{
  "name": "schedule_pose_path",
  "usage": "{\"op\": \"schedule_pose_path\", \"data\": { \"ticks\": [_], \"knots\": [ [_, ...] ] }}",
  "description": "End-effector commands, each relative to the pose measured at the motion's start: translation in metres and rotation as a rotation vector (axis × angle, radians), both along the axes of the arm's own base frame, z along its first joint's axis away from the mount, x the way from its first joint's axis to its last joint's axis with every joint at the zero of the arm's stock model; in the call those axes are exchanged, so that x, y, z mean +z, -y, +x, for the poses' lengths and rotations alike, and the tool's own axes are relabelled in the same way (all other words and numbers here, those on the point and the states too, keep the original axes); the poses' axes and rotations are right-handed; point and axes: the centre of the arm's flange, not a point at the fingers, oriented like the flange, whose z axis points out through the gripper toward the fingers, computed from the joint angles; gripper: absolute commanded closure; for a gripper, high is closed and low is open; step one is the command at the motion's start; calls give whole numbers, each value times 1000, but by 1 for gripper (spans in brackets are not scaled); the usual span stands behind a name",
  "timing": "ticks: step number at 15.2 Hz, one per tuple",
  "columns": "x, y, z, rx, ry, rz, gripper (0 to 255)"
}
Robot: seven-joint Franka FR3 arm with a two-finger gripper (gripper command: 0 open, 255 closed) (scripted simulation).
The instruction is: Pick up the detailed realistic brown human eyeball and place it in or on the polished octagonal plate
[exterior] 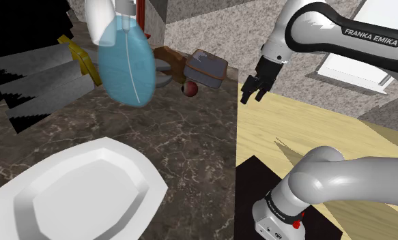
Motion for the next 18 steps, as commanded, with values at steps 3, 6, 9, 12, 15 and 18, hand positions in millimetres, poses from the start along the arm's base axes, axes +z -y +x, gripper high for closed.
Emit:
{"op": "schedule_pose_path", "data": {
  "ticks": [3, 6, 9, 12, 15, 18],
  "knots": [
    [9, -23, 12, -4, -9, -3, 0],
    [21, -58, 30, -10, -23, -8, 0],
    [33, -93, 49, -16, -37, -13, 0],
    [45, -127, 67, -22, -51, -18, 0],
    [56, -162, 87, -28, -65, -23, 0],
    [67, -196, 106, -34, -79, -27, 0]
  ]
}}
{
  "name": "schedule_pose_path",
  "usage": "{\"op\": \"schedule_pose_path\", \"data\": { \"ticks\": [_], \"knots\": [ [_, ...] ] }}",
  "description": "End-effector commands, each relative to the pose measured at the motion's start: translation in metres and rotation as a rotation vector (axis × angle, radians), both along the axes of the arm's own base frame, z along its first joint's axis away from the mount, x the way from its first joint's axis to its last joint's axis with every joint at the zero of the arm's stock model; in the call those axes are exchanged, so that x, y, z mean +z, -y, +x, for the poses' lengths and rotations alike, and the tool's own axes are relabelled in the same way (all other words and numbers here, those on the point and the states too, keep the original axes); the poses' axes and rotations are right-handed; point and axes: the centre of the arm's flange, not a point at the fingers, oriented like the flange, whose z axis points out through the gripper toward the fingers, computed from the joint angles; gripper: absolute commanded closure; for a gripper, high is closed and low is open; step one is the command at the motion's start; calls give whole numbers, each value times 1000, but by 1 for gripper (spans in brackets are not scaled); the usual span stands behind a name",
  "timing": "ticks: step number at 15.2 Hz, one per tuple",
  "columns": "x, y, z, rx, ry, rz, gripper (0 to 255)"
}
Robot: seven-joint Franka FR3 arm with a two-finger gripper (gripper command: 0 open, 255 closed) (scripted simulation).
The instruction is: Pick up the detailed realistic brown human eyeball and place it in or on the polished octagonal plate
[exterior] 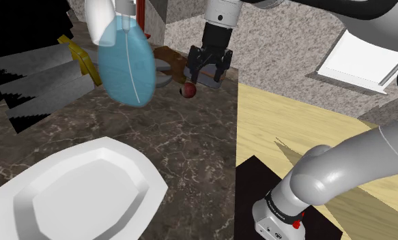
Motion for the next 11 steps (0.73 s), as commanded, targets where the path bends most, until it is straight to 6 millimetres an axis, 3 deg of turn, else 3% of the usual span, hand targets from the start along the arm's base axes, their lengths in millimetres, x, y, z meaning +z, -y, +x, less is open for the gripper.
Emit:
{"op": "schedule_pose_path", "data": {
  "ticks": [1, 3, 11],
  "knots": [
    [10, -24, 15, -6, -10, -2, 0],
    [16, -45, 27, -9, -18, -5, 0],
    [-24, -46, 24, -9, -18, -5, 0]
  ]
}}
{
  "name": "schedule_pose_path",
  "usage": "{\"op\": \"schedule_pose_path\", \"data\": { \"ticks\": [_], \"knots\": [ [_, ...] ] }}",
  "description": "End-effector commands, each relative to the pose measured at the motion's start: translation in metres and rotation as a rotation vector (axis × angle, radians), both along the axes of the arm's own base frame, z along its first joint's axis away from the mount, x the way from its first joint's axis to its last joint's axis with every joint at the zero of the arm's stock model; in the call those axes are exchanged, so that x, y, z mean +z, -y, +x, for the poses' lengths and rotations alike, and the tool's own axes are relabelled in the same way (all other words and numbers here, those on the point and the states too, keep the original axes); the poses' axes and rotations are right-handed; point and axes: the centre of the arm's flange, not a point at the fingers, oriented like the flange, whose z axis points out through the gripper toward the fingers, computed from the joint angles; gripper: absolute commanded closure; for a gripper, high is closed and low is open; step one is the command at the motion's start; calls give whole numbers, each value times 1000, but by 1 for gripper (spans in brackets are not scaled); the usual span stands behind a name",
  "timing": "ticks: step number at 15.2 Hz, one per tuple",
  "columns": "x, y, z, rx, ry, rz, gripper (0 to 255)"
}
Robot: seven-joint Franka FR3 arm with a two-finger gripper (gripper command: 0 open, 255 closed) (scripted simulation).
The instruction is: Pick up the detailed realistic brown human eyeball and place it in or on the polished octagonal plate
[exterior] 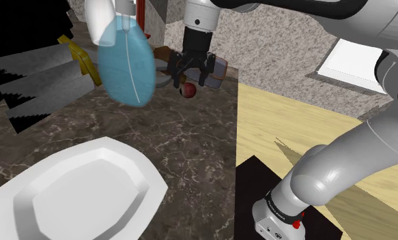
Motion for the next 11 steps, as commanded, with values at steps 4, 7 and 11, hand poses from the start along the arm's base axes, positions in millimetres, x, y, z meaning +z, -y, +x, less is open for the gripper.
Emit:
{"op": "schedule_pose_path", "data": {
  "ticks": [4, 7, 11],
  "knots": [
    [-4, 0, 0, 0, 0, 0, 0],
    [-4, 0, 0, 0, 0, 0, 0],
    [-4, 0, 0, 0, 0, 0, 255]
  ]
}}
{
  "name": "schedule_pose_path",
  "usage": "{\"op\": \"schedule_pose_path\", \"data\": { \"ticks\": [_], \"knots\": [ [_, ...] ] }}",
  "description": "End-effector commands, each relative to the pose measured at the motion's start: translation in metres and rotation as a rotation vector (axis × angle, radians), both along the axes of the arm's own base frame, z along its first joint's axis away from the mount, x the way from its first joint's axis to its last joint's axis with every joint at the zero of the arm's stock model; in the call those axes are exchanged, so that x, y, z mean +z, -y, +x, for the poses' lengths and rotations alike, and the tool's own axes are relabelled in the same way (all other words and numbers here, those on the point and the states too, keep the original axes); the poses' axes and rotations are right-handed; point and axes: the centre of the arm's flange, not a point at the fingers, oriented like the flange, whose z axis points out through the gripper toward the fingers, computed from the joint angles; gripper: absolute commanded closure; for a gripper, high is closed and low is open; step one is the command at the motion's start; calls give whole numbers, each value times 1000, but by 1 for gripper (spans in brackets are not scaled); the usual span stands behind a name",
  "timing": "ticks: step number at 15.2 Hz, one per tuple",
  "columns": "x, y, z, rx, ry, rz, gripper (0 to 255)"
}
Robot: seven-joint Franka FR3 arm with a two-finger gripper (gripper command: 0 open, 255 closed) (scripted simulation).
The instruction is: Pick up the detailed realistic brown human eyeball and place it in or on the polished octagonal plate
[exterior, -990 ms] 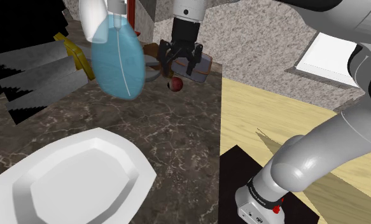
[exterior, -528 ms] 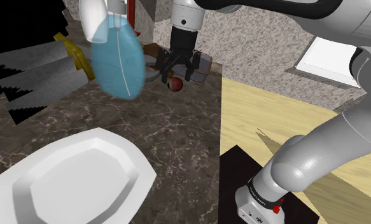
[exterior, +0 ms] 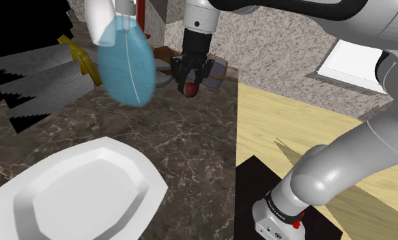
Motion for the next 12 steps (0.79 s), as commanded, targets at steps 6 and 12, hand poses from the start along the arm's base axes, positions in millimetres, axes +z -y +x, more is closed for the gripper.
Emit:
{"op": "schedule_pose_path", "data": {
  "ticks": [6, 12],
  "knots": [
    [0, 0, 0, 0, 0, 0, 255],
    [32, 0, 0, 0, 0, 0, 255]
  ]
}}
